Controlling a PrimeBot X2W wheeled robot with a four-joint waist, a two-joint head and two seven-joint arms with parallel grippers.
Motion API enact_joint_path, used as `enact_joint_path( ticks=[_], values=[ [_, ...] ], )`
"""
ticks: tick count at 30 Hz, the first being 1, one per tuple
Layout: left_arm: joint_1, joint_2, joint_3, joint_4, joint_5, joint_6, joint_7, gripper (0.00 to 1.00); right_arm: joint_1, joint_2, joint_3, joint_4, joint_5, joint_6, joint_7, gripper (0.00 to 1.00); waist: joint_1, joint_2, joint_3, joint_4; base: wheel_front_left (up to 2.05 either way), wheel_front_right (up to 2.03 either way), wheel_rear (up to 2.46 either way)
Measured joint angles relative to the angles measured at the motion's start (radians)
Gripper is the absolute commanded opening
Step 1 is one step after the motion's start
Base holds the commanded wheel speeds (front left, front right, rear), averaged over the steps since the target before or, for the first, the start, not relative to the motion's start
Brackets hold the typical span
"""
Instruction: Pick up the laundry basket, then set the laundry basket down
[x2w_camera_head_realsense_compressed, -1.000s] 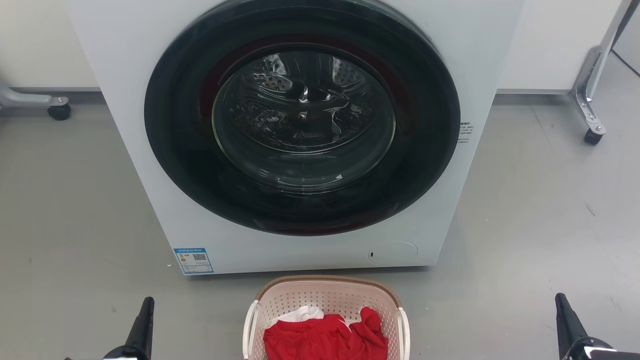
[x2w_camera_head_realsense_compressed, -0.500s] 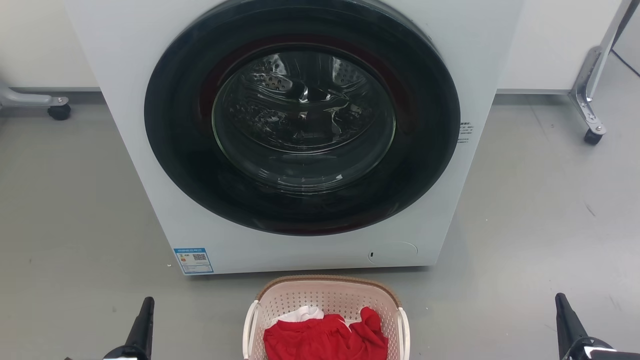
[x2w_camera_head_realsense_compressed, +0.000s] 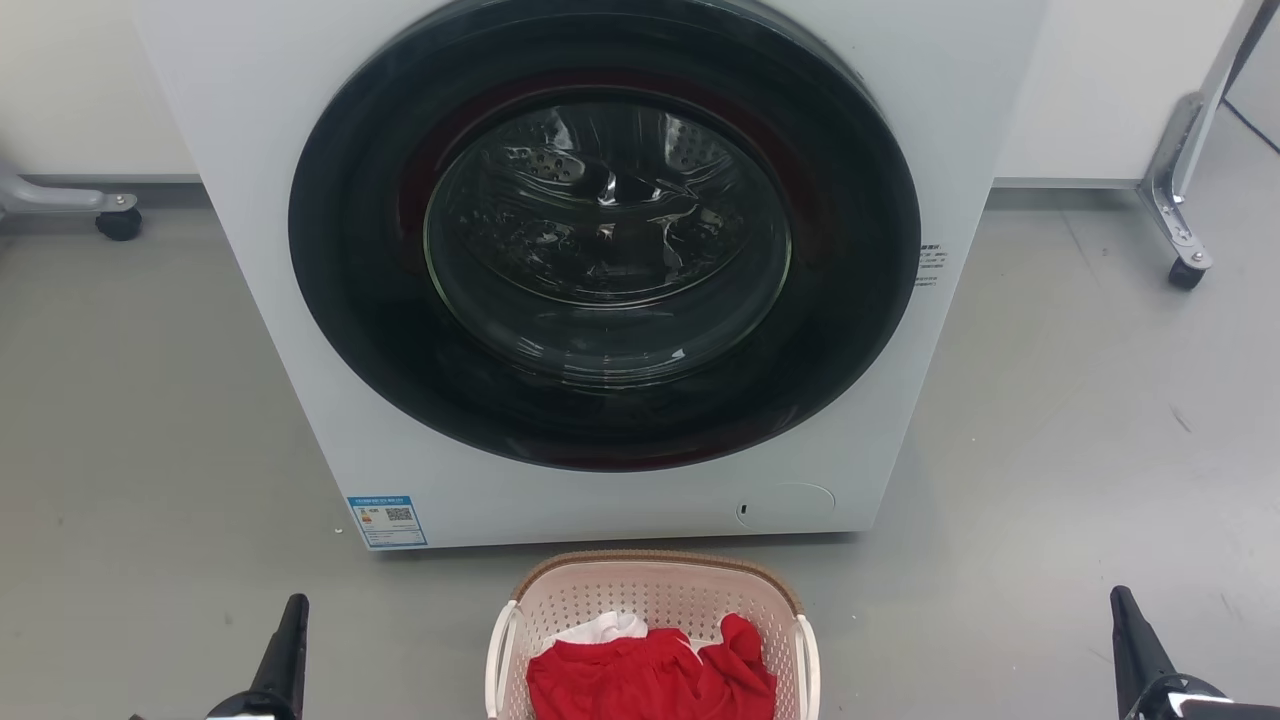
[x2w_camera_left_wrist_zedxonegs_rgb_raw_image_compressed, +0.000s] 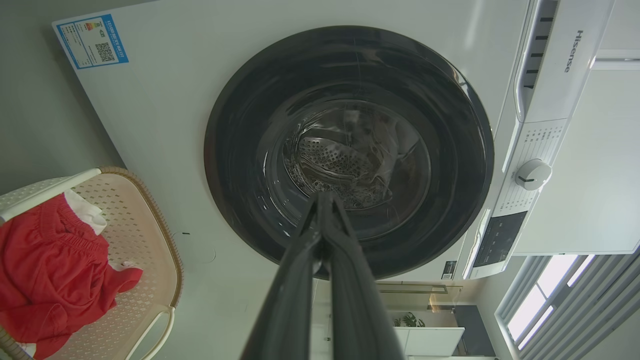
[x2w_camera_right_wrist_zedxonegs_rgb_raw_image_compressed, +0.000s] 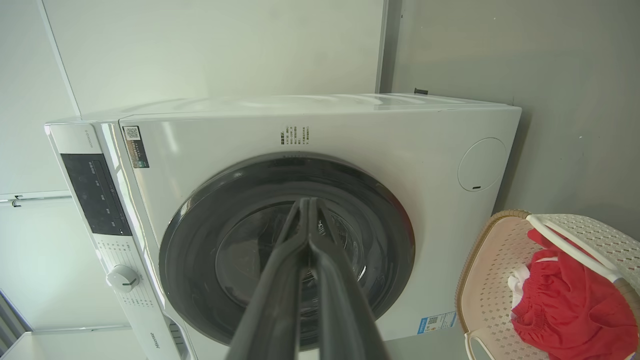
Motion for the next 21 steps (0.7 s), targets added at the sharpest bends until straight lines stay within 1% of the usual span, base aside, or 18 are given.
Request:
enact_joint_path(
  ticks=[21],
  values=[
    [0.0, 0.0, 0.0, 0.0, 0.0, 0.0, 0.0, 0.0, 0.0, 0.0, 0.0, 0.0, 0.0, 0.0, 0.0, 0.0, 0.0, 0.0, 0.0, 0.0, 0.0, 0.0, 0.0]
  ],
)
